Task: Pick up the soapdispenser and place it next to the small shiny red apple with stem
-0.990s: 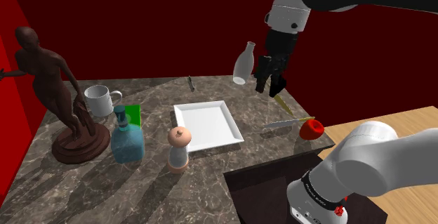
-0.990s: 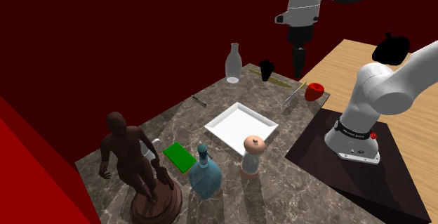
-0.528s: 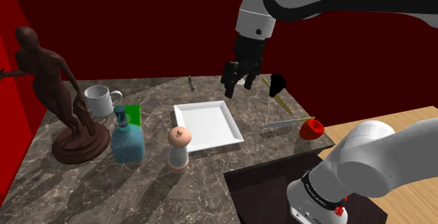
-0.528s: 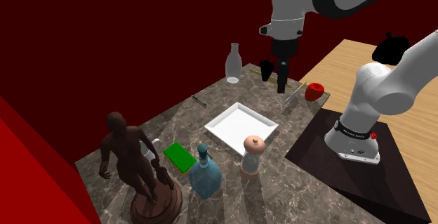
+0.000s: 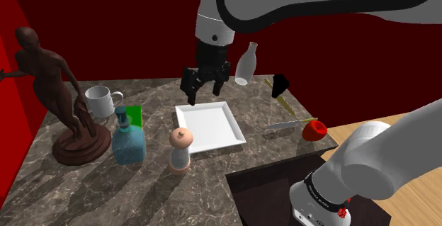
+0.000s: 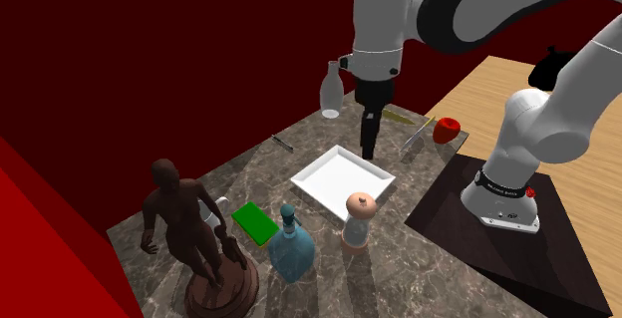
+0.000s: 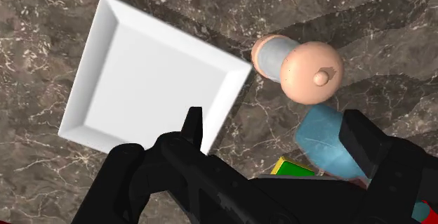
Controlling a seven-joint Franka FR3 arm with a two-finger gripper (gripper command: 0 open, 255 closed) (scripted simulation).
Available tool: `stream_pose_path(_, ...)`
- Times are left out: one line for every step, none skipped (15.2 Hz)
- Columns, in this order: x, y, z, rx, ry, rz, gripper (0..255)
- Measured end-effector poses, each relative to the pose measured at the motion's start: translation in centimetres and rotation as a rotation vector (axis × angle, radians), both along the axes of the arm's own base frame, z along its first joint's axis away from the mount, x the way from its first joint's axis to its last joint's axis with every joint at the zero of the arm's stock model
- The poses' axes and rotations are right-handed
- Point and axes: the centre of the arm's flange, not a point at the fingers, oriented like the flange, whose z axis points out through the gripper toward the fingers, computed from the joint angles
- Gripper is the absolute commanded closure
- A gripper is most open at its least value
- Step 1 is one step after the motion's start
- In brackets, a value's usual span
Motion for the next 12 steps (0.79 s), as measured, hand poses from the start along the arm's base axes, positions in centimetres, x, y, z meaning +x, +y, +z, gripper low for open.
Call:
stream_pose_path(0.7, 1.3, -0.4, 0.002, -0.004, -0.002, 0)
stream_pose_path(1.2, 2.4, -0.7, 0.003, -0.008, -0.004, 0)
stream_pose_path(1.7, 3.6, -1.0, 0.005, -0.012, -0.005, 0)
stream_pose_path(2.0, 4.6, -0.9, 0.006, -0.016, -0.007, 0)
stream_pose_path(2.6, 5.8, -1.2, 0.008, -0.021, -0.008, 0)
stream_pose_path(3.0, 7.0, -1.4, 0.01, -0.024, -0.01, 0)
stream_pose_path(3.5, 8.3, -1.6, 0.012, -0.028, -0.011, 0)
stream_pose_path(4.2, 9.4, -1.9, 0.014, -0.033, -0.014, 0)
stream_pose_path(4.6, 10.5, -2.2, 0.015, -0.036, -0.015, 0)
stream_pose_path(5.3, 11.4, -2.2, 0.017, -0.04, -0.017, 0)
stream_pose_path(6.0, 12.5, -2.4, 0.018, -0.045, -0.019, 0)
stream_pose_path(6.5, 13.6, -2.8, 0.02, -0.049, -0.02, 0)
